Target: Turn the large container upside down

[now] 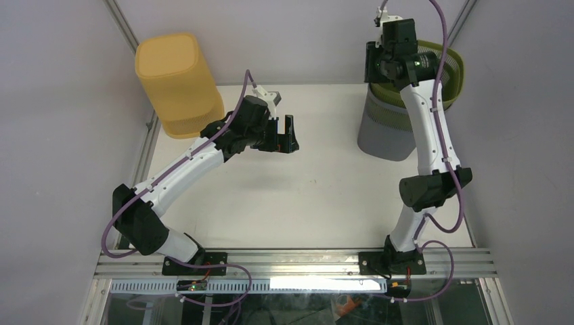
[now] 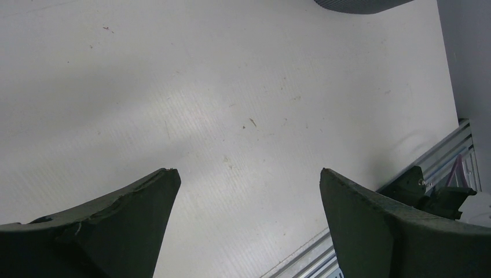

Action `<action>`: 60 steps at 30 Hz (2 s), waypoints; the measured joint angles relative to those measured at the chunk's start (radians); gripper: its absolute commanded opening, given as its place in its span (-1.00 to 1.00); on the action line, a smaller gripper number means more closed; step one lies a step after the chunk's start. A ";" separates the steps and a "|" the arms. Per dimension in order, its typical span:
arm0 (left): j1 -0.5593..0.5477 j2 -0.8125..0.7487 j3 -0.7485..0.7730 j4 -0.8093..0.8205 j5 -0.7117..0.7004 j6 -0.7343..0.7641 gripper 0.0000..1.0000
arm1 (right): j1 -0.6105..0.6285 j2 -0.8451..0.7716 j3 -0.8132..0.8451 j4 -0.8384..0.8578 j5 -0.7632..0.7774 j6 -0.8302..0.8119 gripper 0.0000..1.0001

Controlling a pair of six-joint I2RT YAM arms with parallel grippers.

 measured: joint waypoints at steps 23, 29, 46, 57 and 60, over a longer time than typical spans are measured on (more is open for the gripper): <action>0.009 0.006 0.162 0.102 0.082 -0.116 0.96 | 0.294 -0.030 -0.003 -0.068 0.083 -0.055 -1.00; 0.016 0.021 0.190 0.287 0.130 -0.286 0.77 | 0.381 -0.079 -0.003 -0.070 0.073 -0.005 -1.00; 0.028 0.082 0.002 0.592 0.232 -0.602 0.49 | 0.422 -0.100 -0.049 -0.033 0.079 0.059 -1.00; 0.029 0.130 -0.005 0.642 0.277 -0.634 0.22 | 0.442 -0.100 -0.048 -0.040 0.096 0.050 -1.00; 0.029 0.132 -0.005 0.650 0.289 -0.636 0.20 | 0.451 -0.099 -0.040 -0.050 0.103 0.044 -1.00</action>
